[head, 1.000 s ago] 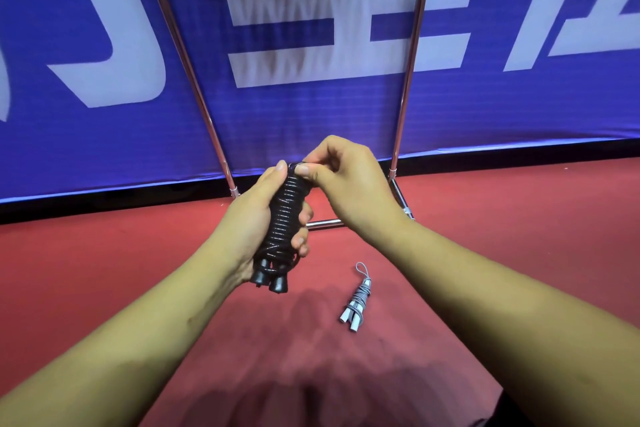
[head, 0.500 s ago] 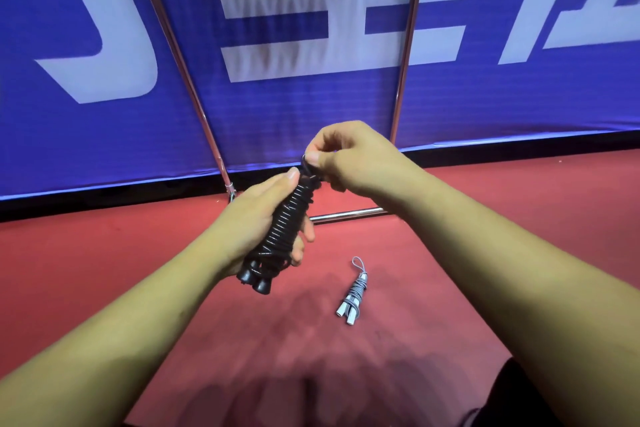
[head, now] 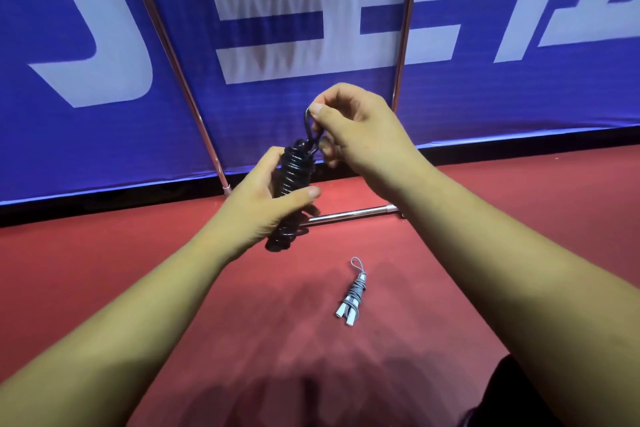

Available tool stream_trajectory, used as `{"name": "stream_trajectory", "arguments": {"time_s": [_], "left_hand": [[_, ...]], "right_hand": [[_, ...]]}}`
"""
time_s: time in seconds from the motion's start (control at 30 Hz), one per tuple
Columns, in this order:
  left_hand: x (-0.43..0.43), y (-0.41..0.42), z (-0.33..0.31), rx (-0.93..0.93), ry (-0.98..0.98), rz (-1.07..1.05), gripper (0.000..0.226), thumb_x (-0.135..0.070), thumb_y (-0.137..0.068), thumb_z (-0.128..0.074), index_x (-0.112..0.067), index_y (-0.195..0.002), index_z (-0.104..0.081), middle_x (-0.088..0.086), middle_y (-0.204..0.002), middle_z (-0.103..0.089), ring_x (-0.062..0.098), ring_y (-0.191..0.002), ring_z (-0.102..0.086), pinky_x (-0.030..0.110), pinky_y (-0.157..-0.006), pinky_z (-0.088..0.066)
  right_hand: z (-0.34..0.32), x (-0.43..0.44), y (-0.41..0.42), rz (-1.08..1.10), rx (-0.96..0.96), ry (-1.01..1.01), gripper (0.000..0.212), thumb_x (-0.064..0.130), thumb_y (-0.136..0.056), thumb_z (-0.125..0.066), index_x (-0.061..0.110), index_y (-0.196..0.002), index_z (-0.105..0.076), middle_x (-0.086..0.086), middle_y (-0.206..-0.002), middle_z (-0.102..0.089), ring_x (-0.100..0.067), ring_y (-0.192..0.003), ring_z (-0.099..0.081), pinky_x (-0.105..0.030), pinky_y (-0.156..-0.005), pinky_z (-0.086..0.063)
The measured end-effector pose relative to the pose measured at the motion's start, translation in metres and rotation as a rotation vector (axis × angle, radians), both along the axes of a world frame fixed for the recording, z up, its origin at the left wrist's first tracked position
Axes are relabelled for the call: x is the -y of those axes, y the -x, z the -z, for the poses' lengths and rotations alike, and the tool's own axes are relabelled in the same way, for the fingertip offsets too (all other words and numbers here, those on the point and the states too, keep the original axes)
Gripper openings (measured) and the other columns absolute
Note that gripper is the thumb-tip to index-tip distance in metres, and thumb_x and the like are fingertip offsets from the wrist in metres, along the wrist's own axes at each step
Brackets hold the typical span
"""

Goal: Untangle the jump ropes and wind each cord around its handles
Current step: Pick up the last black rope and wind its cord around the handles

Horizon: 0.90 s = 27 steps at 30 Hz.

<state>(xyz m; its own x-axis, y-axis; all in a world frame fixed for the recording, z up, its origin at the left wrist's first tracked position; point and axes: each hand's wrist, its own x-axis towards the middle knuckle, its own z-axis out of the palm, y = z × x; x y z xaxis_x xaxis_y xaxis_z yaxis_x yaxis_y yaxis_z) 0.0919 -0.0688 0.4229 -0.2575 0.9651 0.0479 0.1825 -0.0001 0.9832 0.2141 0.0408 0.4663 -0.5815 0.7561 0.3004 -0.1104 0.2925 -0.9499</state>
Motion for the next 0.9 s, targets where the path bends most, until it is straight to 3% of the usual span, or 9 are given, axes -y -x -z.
{"name": "stream_trajectory", "arguments": {"time_s": [0.13,0.2,0.33,0.4,0.5,0.67,0.9], "left_hand": [[-0.004,0.0,-0.001,-0.064,-0.013,-0.005,0.011,-0.016,-0.094,-0.063,-0.02,-0.101,-0.054,0.019,-0.082,-0.066,0.026,-0.061,-0.068,0.023,-0.045,-0.048],[-0.011,-0.001,-0.006,0.002,-0.06,0.019,0.013,-0.021,-0.092,-0.063,-0.017,-0.1,-0.053,0.012,-0.08,-0.065,0.033,-0.068,-0.07,0.029,-0.052,-0.053],[-0.024,-0.003,-0.016,0.096,-0.091,0.046,0.044,-0.028,-0.079,-0.069,-0.008,-0.114,-0.048,0.014,-0.089,-0.069,0.031,-0.076,-0.072,0.031,-0.059,-0.056],[-0.032,0.0,-0.02,0.028,-0.06,0.072,0.052,-0.023,-0.077,-0.08,-0.009,-0.117,-0.049,0.015,-0.101,-0.069,0.029,-0.088,-0.073,0.033,-0.069,-0.058],[-0.057,0.008,-0.037,-0.175,-0.037,0.046,0.031,-0.02,-0.083,-0.078,-0.022,-0.11,-0.063,-0.001,-0.106,-0.072,0.017,-0.097,-0.07,0.035,-0.086,-0.057],[-0.113,0.003,-0.1,-0.087,-0.106,0.028,0.023,-0.006,-0.088,-0.07,-0.011,-0.11,-0.066,0.015,-0.105,-0.072,0.031,-0.089,-0.073,0.046,-0.08,-0.06],[-0.187,-0.003,-0.186,-0.126,-0.185,-0.019,0.015,-0.003,-0.087,-0.068,-0.009,-0.101,-0.068,0.016,-0.093,-0.073,0.026,-0.079,-0.07,0.053,-0.079,-0.059]], "right_hand": [[-0.006,-0.005,-0.003,0.071,-0.109,-0.01,0.012,0.001,-0.096,-0.052,0.0,-0.086,-0.058,-0.008,-0.068,-0.056,-0.016,-0.047,-0.043,-0.031,-0.048,-0.041],[-0.015,-0.01,-0.005,0.076,-0.191,-0.008,0.012,-0.001,-0.096,-0.052,0.0,-0.085,-0.057,-0.008,-0.068,-0.056,-0.016,-0.047,-0.042,-0.03,-0.047,-0.041],[-0.033,-0.019,-0.007,0.062,-0.166,-0.052,0.015,0.004,-0.097,-0.053,0.008,-0.084,-0.057,-0.003,-0.071,-0.058,-0.015,-0.051,-0.046,-0.028,-0.046,-0.042],[-0.043,-0.028,-0.01,0.068,-0.202,0.014,0.015,0.005,-0.098,-0.052,0.008,-0.084,-0.057,-0.003,-0.072,-0.058,-0.015,-0.052,-0.047,-0.027,-0.047,-0.044],[-0.073,-0.049,-0.01,0.09,-0.214,0.019,0.013,0.006,-0.097,-0.053,0.007,-0.086,-0.058,-0.006,-0.074,-0.058,-0.015,-0.053,-0.047,-0.026,-0.049,-0.047],[-0.142,-0.095,-0.012,0.137,-0.202,-0.032,0.014,0.005,-0.097,-0.054,0.002,-0.084,-0.058,-0.01,-0.073,-0.057,-0.014,-0.051,-0.049,-0.028,-0.055,-0.051],[-0.226,-0.161,-0.018,0.208,-0.218,-0.09,0.013,-0.004,-0.093,-0.055,0.002,-0.082,-0.057,-0.014,-0.072,-0.054,-0.014,-0.049,-0.051,-0.026,-0.051,-0.054]]}}
